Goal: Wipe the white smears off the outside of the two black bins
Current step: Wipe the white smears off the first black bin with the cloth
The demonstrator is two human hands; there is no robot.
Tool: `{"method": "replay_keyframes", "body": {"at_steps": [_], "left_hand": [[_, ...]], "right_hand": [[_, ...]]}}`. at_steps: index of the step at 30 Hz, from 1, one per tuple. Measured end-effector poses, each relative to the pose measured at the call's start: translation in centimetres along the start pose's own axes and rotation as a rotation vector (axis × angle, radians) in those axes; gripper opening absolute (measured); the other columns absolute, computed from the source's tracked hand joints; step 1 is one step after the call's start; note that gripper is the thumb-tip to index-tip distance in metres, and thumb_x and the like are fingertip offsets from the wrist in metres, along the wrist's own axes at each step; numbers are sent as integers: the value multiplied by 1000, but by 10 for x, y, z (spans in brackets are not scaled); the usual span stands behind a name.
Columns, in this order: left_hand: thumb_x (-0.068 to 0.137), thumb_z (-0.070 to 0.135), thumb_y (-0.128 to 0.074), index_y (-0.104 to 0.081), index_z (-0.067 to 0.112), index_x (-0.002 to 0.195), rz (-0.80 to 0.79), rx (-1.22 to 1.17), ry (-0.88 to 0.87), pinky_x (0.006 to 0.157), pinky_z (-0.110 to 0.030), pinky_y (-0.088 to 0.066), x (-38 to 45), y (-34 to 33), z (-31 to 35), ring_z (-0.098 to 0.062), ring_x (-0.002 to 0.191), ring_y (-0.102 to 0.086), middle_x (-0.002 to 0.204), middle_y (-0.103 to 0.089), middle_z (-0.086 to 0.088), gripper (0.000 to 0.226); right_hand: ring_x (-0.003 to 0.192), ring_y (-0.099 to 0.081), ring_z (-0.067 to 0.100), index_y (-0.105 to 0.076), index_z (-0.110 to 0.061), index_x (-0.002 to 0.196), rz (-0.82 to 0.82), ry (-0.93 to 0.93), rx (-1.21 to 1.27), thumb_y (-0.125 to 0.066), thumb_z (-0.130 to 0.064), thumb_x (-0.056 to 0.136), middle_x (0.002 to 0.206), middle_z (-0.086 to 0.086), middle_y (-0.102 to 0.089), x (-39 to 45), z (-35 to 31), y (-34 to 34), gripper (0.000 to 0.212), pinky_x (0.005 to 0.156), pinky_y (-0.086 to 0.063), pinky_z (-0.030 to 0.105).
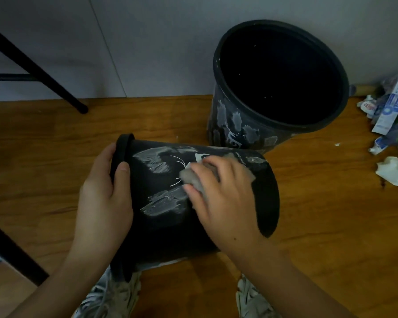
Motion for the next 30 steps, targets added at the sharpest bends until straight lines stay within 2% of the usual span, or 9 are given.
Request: {"method": "replay_keyframes", "body": {"at_steps": [5,8,11,13,18,22,26,28,30], "left_hand": [[102,20,-38,-42,18,141,0,14,-11,73,-6,-44,2,-1,2,21,91,-53,103,-53,27,39],[102,21,-38,-38,16,144,10,44,-1,70,2,-39,2,-1,0,22,85,-50,108,-52,24,43],[102,25,-38,-38,17,145,2,46,-5,76,-10,-43,2,0,0,11,93,-54,113,-56,13,44],[102,25,-38,-37,17,145,-10,38,-6,81,-18,-45,2,0,-1,1,102,-56,120,-58,6,44],[102,20,-38,-38,14,145,-4,22,17,62,1,-41,0,0,1,24,81,-53,94,-53,24,43],[101,22,-38,-38,15,145,-7,29,10,64,0,-43,-4,0,0,21,84,-54,96,-55,23,44],[101,23,-38,-37,15,145,-11,13,15,63,-8,-49,-2,1,-1,13,81,-59,94,-58,18,44],[101,23,-38,-38,15,145,-10,26,2,66,-10,-51,-2,1,0,16,82,-58,95,-56,20,44],[101,23,-38,-38,15,145,-3,27,5,67,-5,-47,-3,1,1,23,85,-53,98,-52,26,44]], "right_hand": [[114,-47,23,-53,-20,119,-20,187,23,-50,-41,93,121,5,-49,-25,-16,-1,33,102,-35,35],[112,-49,23,-55,-18,118,22,110,17,-47,-41,96,119,6,-53,-24,1,3,33,98,-40,37],[110,-51,25,-65,-15,115,-3,2,-2,-42,-41,96,115,8,-60,4,0,2,40,91,-46,40],[110,-49,23,-66,-14,115,-30,41,6,-42,-41,95,116,8,-59,11,-11,0,41,92,-44,38],[113,-49,21,-56,-17,118,-4,138,44,-44,-41,99,118,6,-56,-26,-4,5,33,101,-38,34],[110,-50,22,-66,-12,114,48,-75,0,-44,-40,98,116,7,-58,-8,16,7,39,93,-43,36],[110,-48,21,-66,-13,112,-21,36,18,-44,-41,93,116,7,-58,9,-18,-2,41,93,-40,33],[111,-48,20,-66,-13,112,-27,81,50,-46,-40,93,116,5,-58,-3,-21,-1,39,97,-37,32],[111,-49,19,-66,-12,112,20,20,52,-48,-38,95,116,5,-59,-17,-2,6,36,98,-41,35]]}}
Point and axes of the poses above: each hand's wrist, its own x-axis towards the middle knuckle, its own y-axis out of the back of the hand, z = x × y, the point moved 6 cm from there along x, towards the middle knuckle
